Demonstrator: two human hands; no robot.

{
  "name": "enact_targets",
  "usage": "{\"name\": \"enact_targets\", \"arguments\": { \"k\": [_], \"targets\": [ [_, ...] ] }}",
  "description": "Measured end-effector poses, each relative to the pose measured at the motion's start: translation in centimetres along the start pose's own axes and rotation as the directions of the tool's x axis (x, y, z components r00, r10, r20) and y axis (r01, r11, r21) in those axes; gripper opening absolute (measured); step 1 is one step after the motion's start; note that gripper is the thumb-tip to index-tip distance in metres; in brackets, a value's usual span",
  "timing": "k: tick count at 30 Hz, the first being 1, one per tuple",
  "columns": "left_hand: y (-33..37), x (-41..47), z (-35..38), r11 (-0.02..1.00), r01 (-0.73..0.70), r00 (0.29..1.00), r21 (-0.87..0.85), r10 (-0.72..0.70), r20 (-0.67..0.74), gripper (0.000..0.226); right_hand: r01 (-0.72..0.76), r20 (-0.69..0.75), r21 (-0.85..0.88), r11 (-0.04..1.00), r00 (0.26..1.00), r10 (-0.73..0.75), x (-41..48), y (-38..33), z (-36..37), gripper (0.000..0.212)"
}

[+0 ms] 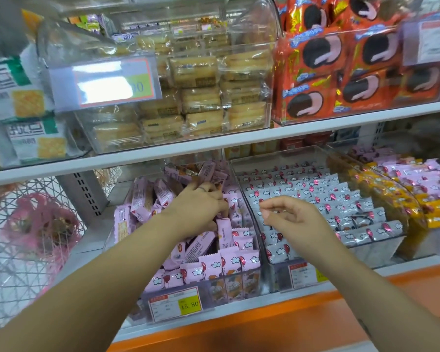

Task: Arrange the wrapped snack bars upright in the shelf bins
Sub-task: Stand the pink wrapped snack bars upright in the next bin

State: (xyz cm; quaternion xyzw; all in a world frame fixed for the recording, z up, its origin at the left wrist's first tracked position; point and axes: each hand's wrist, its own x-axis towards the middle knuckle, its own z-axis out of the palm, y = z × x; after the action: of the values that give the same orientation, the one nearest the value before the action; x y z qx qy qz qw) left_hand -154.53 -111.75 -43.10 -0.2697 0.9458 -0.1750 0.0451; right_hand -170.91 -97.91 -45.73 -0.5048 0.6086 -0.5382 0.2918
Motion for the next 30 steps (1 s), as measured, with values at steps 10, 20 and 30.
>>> {"name": "enact_targets", "arguments": {
  "k": [10, 20, 30],
  "targets": [
    [0.5, -2.3, -1.0, 0.99, -0.12, 0.991, -0.067, 0.124, 0.05, 0.047, -0.005, 0.006, -0.004, 1.0, 1.0, 0.005, 0.0, -0.2, 0.0, 0.011],
    [-2.1, -5.0, -6.6, 0.979, 0.179, 0.968, -0.098, -0.192, -0.158, 0.034, -0.017, -0.01, 0.01, 1.0, 1.0, 0.017, -0.1, -0.4, -0.1, 0.011],
    [1.0, -1.6, -3.2, 0.744, 0.239, 0.943, -0.623, -0.33, -0.033, 0.034, 0.012, -0.005, 0.011, 1.0, 1.0, -0.012, 0.0, -0.2, -0.1, 0.012]
  ]
}}
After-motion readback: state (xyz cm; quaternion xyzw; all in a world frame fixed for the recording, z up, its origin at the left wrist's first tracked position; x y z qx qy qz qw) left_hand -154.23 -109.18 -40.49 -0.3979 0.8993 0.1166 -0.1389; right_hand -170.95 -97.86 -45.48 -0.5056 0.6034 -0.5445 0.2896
